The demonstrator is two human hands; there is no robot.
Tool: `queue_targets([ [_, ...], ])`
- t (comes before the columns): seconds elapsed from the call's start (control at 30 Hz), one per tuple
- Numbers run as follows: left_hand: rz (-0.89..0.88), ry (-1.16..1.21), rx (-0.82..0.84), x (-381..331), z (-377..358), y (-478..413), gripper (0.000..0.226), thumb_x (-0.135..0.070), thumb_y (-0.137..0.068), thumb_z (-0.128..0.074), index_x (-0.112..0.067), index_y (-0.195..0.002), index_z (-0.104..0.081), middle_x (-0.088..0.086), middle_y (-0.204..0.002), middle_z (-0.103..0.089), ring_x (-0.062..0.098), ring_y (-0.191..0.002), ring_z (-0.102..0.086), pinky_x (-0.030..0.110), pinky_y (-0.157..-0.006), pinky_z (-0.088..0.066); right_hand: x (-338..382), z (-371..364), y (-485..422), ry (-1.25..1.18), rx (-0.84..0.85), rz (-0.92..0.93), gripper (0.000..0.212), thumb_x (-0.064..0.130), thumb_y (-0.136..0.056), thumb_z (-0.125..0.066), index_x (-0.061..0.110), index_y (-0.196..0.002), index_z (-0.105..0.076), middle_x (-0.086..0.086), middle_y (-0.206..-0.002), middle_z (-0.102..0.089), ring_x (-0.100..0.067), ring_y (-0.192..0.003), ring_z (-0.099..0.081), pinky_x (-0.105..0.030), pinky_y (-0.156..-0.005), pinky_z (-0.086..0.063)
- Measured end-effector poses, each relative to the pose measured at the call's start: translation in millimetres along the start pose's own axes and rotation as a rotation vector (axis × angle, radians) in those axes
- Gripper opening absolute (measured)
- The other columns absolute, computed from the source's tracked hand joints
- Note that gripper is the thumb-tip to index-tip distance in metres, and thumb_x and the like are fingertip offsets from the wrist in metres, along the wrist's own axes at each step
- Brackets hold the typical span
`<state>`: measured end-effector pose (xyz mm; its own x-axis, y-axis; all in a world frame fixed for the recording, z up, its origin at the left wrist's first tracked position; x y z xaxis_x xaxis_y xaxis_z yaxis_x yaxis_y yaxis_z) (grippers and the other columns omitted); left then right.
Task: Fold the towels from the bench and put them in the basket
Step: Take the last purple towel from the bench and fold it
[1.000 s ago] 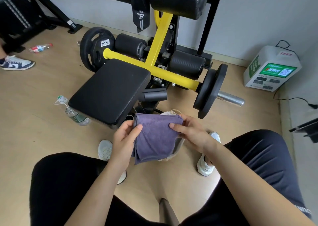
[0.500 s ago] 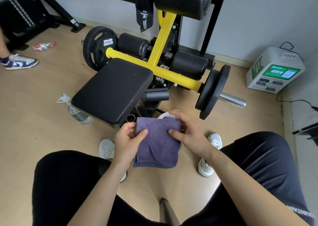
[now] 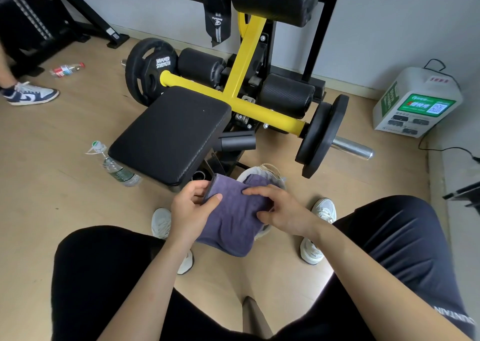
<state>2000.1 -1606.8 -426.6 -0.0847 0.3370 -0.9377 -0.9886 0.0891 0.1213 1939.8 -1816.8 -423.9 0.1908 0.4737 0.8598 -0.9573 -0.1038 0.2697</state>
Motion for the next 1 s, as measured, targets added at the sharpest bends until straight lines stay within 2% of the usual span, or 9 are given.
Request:
queue_targets([
  [0.13,-0.087,-0.043,0.108,-13,-11,8,0.042,-0.009,-0.08,-0.084,-0.035,-0.107,-0.067,-0.016,-0.103,-0.074,0.004,-0.095,-0.07,0.026,-0.08,-0.059,-4,4,-1,-0.036,-0.035,-0.049,0.06,0.003,-0.078,-0.071,0.035,-0.127,-0.06,-0.002,-0.127,-0.06,-0.019,-0.108,-0.062,-0.032,-0.093,-0.054],
  [0.27,-0.178,-0.094,0.243,-18,-27,21,0.053,-0.006,-0.077,-0.083,-0.04,-0.113,-0.067,-0.02,-0.106,-0.071,0.009,-0.099,-0.069,0.027,-0.082,-0.058,-8,2,-2,-0.068,-0.053,-0.105,0.057,0.002,-0.079,-0.072,0.025,-0.13,-0.06,0.001,-0.114,-0.064,-0.008,-0.093,-0.063,-0.011,-0.079,-0.051],
  [0.3,-0.203,-0.113,0.27,-20,-31,24,0.055,-0.004,-0.076,-0.083,-0.04,-0.115,-0.067,-0.02,-0.108,-0.07,0.01,-0.1,-0.068,0.026,-0.083,-0.058,-7,1,-1,-0.102,-0.052,-0.112,0.054,0.001,-0.08,-0.071,0.024,-0.128,-0.061,0.002,-0.11,-0.066,-0.006,-0.091,-0.063,-0.01,-0.078,-0.051],
  [0.43,-0.321,-0.181,0.333,-28,-47,36,0.053,0.002,-0.078,-0.076,-0.026,-0.122,-0.068,-0.015,-0.109,-0.062,0.012,-0.098,-0.064,0.029,-0.082,-0.057,-3,-7,4,-0.518,-0.027,-0.201,0.04,-0.008,-0.085,-0.059,0.023,-0.107,-0.071,0.0,-0.092,-0.072,-0.018,-0.091,-0.071,-0.037,-0.08,-0.062],
  [0.53,-0.404,-0.282,0.338,-31,-52,38,0.052,-0.008,-0.082,-0.072,-0.027,-0.13,-0.065,-0.017,-0.119,-0.057,0.008,-0.108,-0.062,0.031,-0.089,-0.056,-3,-11,5,-0.761,0.004,-0.282,0.021,0.006,-0.093,-0.061,0.021,-0.104,-0.072,-0.005,-0.094,-0.073,-0.02,-0.093,-0.071,-0.045,-0.084,-0.061],
  [0.63,-0.477,-0.344,0.375,-32,-58,44,0.055,-0.013,-0.085,-0.069,-0.027,-0.137,-0.062,-0.015,-0.123,-0.055,0.011,-0.115,-0.059,0.037,-0.093,-0.054,-8,-8,4,-0.743,-0.057,-0.289,0.012,0.026,-0.091,-0.071,0.021,-0.102,-0.073,-0.002,-0.093,-0.072,-0.018,-0.088,-0.072,-0.042,-0.078,-0.062],
  [0.73,-0.541,-0.356,0.388,-38,-62,49,0.052,-0.014,-0.084,-0.067,-0.026,-0.134,-0.066,-0.015,-0.121,-0.058,0.011,-0.114,-0.059,0.035,-0.093,-0.053,-15,-2,2,-0.615,-0.167,-0.281,0.016,0.025,-0.088,-0.075,0.02,-0.102,-0.07,-0.005,-0.094,-0.069,-0.02,-0.086,-0.072,-0.038,-0.07,-0.062],
  [0.83,-0.505,-0.271,0.334,-44,-51,45,0.049,-0.022,-0.079,-0.071,-0.025,-0.128,-0.07,-0.016,-0.12,-0.063,0.008,-0.113,-0.064,0.035,-0.092,-0.056,-16,5,0,-0.61,-0.215,-0.254,0.014,0.013,-0.089,-0.072,0.017,-0.101,-0.068,-0.007,-0.092,-0.067,-0.019,-0.079,-0.071,-0.035,-0.066,-0.061],
  [1.0,-0.213,-0.103,0.294,-25,-23,22,0.077,-0.036,-0.066,-0.088,-0.039,-0.136,-0.056,-0.014,-0.13,-0.064,0.008,-0.12,-0.063,0.033,-0.098,-0.056,-22,19,2,-0.881,-0.284,-0.353,0.011,0.017,-0.093,-0.069,0.012,-0.099,-0.063,-0.007,-0.087,-0.065,-0.022,-0.074,-0.068,-0.04,-0.071,-0.063],
])
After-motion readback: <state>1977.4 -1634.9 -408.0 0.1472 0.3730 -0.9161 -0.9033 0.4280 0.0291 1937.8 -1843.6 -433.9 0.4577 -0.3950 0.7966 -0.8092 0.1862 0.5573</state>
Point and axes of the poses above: each hand's wrist, its own y-axis away from the middle knuckle, its own z-axis out of the back of the hand, x = y × z, the point moved 8 cm from there along -y, towards the middle knuckle
